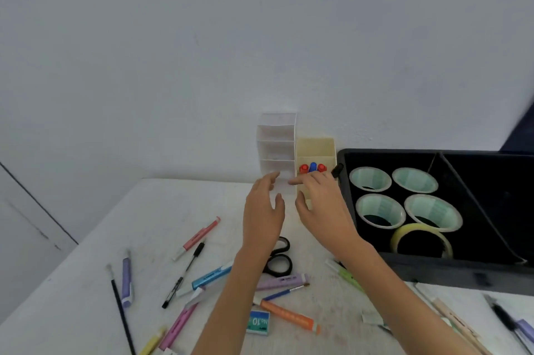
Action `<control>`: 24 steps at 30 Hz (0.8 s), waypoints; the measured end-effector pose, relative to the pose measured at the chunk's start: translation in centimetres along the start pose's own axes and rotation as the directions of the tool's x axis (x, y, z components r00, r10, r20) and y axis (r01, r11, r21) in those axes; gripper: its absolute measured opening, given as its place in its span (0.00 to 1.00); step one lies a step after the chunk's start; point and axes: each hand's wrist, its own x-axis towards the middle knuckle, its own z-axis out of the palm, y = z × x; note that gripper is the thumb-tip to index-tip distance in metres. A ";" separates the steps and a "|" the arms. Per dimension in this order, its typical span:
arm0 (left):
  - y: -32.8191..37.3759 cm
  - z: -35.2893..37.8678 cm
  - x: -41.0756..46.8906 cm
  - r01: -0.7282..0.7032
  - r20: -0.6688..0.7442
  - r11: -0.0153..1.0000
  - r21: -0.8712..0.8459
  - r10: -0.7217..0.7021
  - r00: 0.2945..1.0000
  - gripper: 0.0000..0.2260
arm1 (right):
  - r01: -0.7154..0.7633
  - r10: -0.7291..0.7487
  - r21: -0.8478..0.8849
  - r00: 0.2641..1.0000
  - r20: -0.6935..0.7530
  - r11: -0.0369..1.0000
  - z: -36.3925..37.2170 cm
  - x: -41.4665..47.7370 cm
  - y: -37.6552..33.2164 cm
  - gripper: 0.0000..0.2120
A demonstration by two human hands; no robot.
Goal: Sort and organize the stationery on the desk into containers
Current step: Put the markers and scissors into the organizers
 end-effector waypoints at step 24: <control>-4.5 -7.0 -11.4 0.302 -0.140 0.953 -0.026 -0.302 0.943 0.15 | -0.782 0.780 0.563 0.519 0.349 0.269 4.3 -6.6 -3.7 0.18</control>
